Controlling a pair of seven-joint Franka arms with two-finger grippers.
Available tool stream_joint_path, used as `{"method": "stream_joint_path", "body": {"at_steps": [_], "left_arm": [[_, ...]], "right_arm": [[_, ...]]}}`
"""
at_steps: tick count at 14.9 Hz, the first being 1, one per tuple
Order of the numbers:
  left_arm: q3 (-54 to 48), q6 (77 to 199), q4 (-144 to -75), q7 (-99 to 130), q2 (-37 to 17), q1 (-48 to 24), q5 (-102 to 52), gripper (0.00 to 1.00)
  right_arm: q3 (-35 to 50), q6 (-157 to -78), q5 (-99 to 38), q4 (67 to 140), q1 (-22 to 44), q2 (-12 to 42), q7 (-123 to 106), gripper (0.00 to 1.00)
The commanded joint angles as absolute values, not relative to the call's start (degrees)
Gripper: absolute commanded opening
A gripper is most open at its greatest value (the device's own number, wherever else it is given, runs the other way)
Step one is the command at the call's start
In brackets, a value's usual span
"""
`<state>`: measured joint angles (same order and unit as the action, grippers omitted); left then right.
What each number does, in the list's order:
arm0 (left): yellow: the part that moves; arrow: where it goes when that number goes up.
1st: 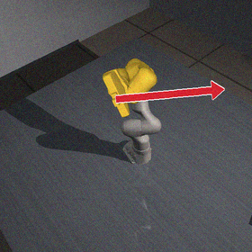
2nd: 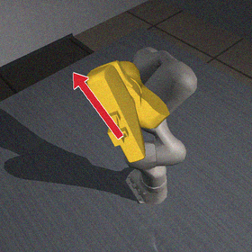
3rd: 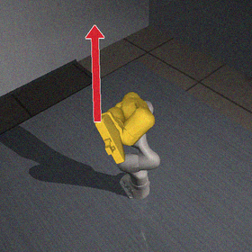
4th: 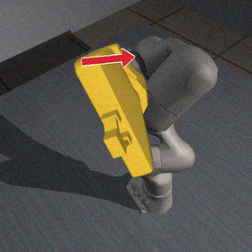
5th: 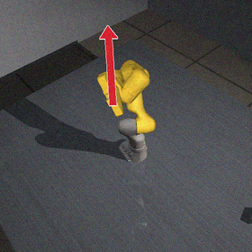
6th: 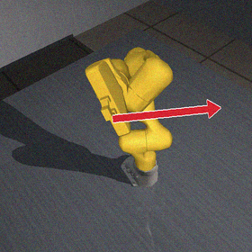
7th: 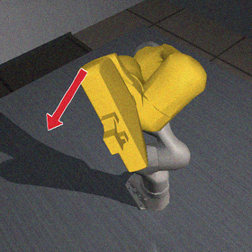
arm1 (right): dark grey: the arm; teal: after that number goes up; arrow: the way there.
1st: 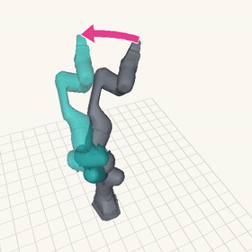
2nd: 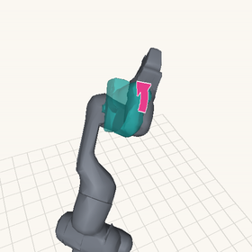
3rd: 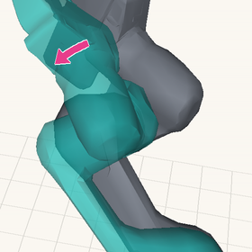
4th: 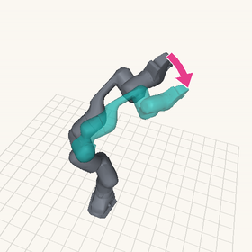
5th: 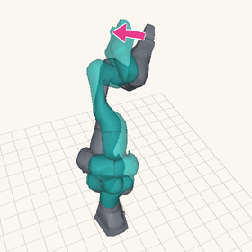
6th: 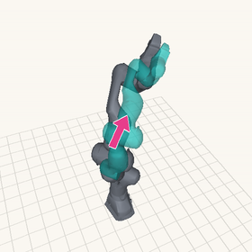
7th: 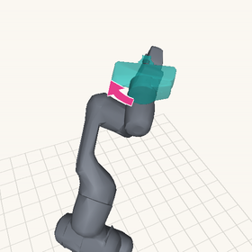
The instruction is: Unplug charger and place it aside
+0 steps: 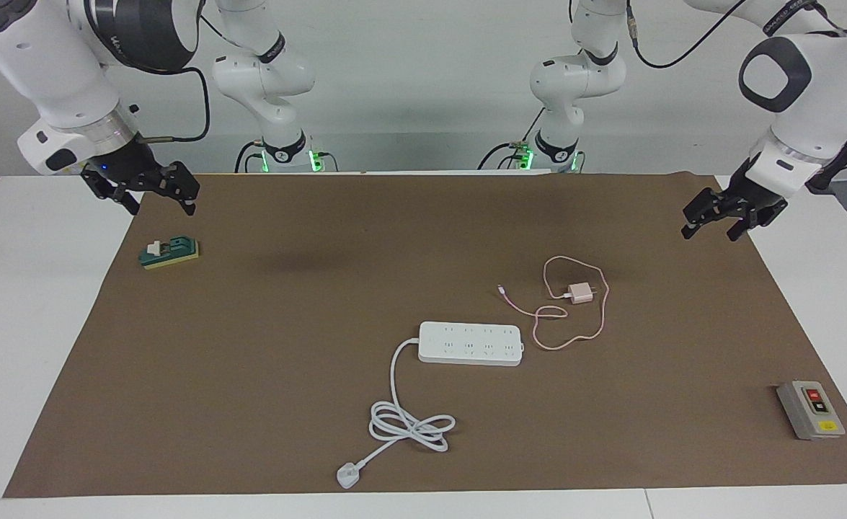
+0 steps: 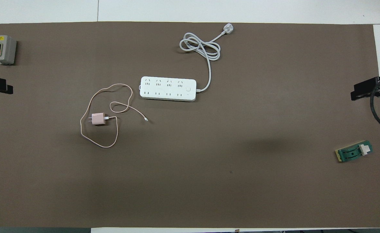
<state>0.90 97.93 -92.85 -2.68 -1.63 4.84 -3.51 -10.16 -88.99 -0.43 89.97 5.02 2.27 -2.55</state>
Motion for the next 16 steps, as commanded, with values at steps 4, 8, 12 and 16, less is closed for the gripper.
{"method": "stream_joint_path", "body": {"at_steps": [4,8,12,16], "left_arm": [[0.5,92.0,-92.2,7.1,3.2,3.4,-0.4,1.00],[0.5,90.6,-97.3,6.1,7.5,3.6,0.5,1.00],[1.1,89.7,-96.9,-0.2,8.3,4.1,0.4,1.00],[1.5,88.6,-96.6,-1.1,9.9,4.3,0.1,1.00]], "right_arm": [[-10.0,-89.1,-1.2,90.3,4.7,2.1,-3.3,1.00],[-10.0,-89.1,-1.2,90.3,4.7,2.1,-3.3,1.00],[-10.0,-89.1,-1.1,90.3,4.7,2.1,-3.3,1.00],[-10.0,-89.1,-1.2,90.3,4.7,2.1,-3.3,1.00]]}}
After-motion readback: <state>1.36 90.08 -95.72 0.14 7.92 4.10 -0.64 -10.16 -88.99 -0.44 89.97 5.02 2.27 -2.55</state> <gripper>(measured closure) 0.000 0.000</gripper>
